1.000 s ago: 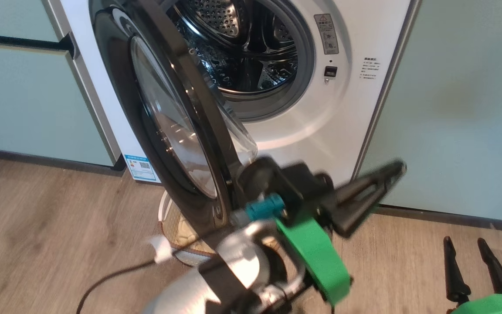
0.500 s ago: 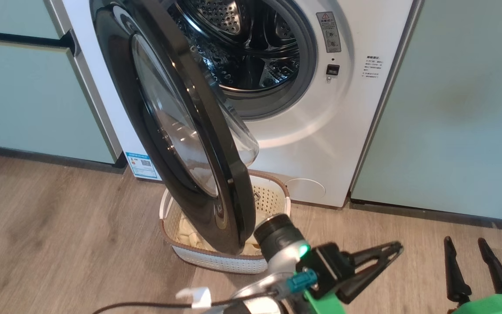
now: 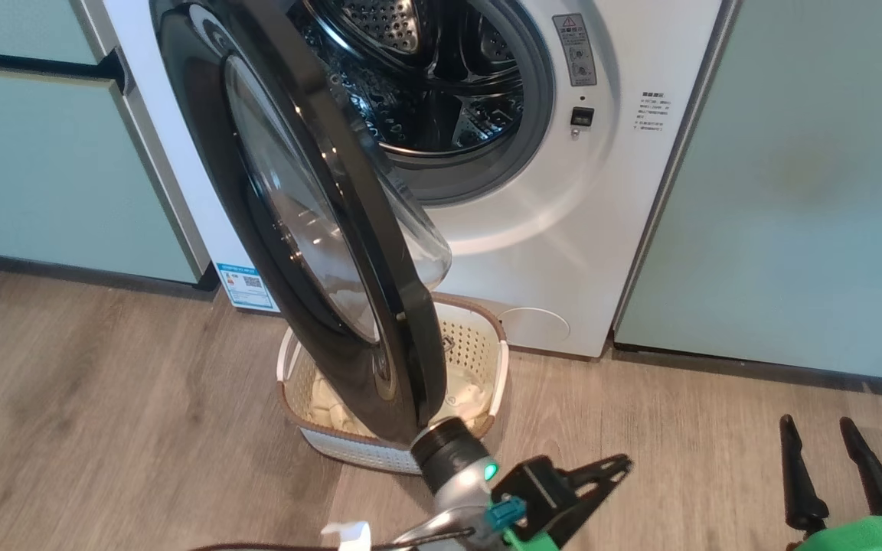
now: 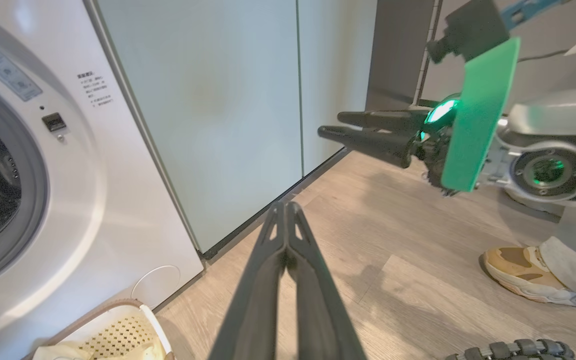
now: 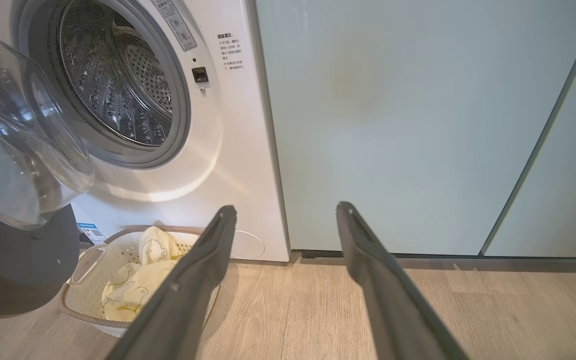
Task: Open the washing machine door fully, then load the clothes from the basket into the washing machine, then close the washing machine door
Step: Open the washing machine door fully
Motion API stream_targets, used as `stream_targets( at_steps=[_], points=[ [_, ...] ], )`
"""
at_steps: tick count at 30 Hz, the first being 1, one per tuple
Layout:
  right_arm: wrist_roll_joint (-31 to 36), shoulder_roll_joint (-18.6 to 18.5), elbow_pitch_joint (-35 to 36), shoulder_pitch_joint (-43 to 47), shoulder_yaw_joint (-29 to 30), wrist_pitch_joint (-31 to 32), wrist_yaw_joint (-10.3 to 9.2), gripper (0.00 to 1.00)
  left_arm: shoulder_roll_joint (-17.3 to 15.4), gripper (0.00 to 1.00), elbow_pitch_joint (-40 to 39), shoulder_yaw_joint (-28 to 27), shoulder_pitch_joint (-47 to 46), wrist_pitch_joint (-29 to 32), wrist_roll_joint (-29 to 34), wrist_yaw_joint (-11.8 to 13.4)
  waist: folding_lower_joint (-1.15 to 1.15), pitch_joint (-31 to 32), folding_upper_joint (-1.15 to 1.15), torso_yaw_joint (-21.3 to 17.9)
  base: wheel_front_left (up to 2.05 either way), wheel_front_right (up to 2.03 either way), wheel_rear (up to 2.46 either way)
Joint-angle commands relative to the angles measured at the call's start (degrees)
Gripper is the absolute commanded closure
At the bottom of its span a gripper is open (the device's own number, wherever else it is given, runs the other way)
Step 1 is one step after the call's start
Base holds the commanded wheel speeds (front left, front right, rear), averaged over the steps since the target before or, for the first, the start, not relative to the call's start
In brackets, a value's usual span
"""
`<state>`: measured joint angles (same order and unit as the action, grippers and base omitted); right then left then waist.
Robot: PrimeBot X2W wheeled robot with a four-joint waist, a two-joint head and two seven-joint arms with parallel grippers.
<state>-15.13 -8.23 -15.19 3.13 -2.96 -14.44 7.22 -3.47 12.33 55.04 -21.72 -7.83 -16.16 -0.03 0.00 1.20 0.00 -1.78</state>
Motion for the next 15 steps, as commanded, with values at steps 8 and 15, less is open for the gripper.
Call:
stream_targets(
  at_steps=[8, 15],
  points=[
    [-0.1, -1.4, 1.7, -2.6, -1.3, -0.6, 0.26, 0.0, 0.5, 1.0, 7.2, -1.1, -3.4, -5.6, 0.3, 2.1, 0.0, -0.8, 0.0, -0.6, 0.0, 0.0, 0.0],
    [-0.2, -1.5, 1.6, -2.9, -1.3, -0.6, 0.26, 0.0, 0.6, 1.0, 10.5, -1.8, -3.5, -7.1, -1.8, 3.6, 0.0, -1.4, 0.0, -0.8, 0.0, 0.0, 0.0]
  ],
)
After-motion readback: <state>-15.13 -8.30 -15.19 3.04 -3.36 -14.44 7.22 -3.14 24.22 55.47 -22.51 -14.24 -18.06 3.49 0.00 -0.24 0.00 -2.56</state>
